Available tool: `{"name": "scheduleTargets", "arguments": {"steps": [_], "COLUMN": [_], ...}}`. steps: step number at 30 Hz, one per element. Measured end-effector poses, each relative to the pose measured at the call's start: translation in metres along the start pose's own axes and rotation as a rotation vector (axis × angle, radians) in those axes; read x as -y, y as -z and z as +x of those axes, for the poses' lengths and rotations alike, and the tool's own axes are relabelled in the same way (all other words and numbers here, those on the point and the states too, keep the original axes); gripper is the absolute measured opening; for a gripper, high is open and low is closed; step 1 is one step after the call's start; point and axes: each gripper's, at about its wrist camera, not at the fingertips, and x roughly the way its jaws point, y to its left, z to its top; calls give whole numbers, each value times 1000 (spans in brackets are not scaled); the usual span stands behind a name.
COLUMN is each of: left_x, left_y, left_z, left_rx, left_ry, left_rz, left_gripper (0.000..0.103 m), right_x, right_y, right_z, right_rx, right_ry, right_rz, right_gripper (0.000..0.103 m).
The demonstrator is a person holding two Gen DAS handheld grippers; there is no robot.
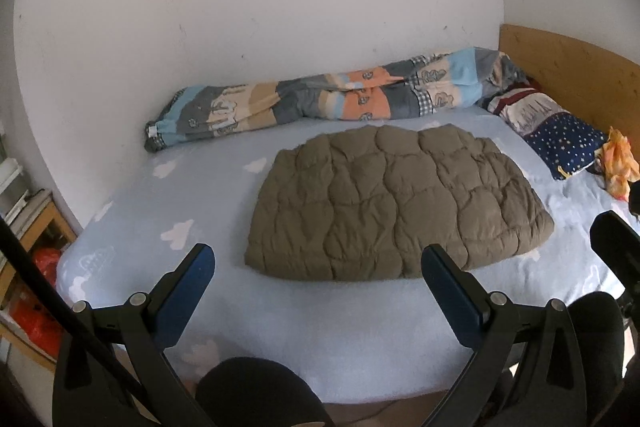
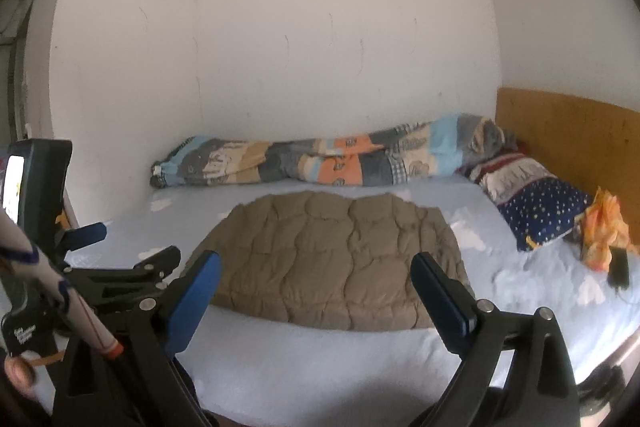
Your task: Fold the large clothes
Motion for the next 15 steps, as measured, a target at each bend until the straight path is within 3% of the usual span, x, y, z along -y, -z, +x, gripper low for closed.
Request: {"name": "scheduleTargets", "arguments": {"steps": [15], "left_x": [-4], "left_y": [6], "left_z": [-4], "left_rx": [-5], "left_ry": [7], "left_rz": [-7], "left_gripper": [103], "right_x": [-8], "right_y": [7], "right_z": [-5], "right_rx": [-19], "right_ry": [20], "right_rz": [-21], "right_gripper": [98]}}
